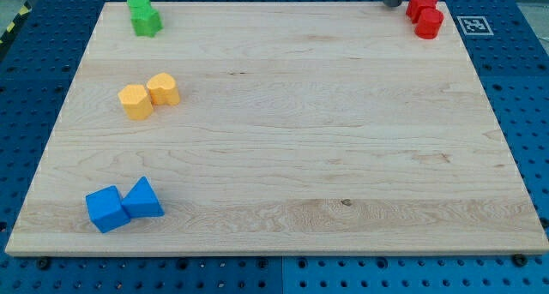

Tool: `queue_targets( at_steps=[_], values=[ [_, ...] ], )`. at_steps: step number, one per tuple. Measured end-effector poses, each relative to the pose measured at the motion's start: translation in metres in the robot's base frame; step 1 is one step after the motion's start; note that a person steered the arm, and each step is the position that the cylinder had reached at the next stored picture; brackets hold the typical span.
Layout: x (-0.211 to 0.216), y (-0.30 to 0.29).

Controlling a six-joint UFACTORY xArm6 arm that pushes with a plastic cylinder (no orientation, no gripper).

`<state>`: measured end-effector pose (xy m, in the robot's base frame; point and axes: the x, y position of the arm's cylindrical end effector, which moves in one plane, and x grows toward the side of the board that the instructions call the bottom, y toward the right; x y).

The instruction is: Move the red star into the red circle

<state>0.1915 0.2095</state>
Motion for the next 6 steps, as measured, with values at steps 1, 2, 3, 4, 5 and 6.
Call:
queue_targets(
  at_steps=[1,2,3,4,5,6],
  values=[
    [0.000,0.012],
    [0.000,0.027],
    [0.000,0.034],
    [0.000,0.035],
    [0.011,0.049],
    [0.021,0.052]
  ],
)
